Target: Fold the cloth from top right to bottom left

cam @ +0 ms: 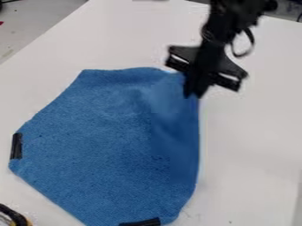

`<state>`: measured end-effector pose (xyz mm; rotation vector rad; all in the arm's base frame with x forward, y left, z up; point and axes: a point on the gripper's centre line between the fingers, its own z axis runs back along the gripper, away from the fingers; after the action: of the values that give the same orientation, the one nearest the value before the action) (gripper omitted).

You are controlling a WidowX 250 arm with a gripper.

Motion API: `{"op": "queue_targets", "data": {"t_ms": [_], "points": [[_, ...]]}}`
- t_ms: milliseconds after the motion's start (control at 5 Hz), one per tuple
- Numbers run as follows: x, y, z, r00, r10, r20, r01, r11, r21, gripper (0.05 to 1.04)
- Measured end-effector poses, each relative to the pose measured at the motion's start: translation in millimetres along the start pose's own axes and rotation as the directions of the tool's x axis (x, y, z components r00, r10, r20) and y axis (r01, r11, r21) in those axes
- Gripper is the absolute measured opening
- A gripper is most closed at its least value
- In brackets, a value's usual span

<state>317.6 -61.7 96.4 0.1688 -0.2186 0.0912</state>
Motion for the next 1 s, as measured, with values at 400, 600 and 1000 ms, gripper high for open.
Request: {"op": "queue_targets", "data": {"t_ms": [400, 600, 1000], "points": [[-56, 84, -21, 0.98, 0.194, -0.034, -0.196, 0.98, -0.036, 0.071], [-87, 113, -45, 0.965, 0.251, -0.076, -0.256, 0.965, -0.058, 0.209], [-139, 150, -37, 0.931, 0.356, -0.078, -0.358, 0.934, -0.001, 0.77]]}}
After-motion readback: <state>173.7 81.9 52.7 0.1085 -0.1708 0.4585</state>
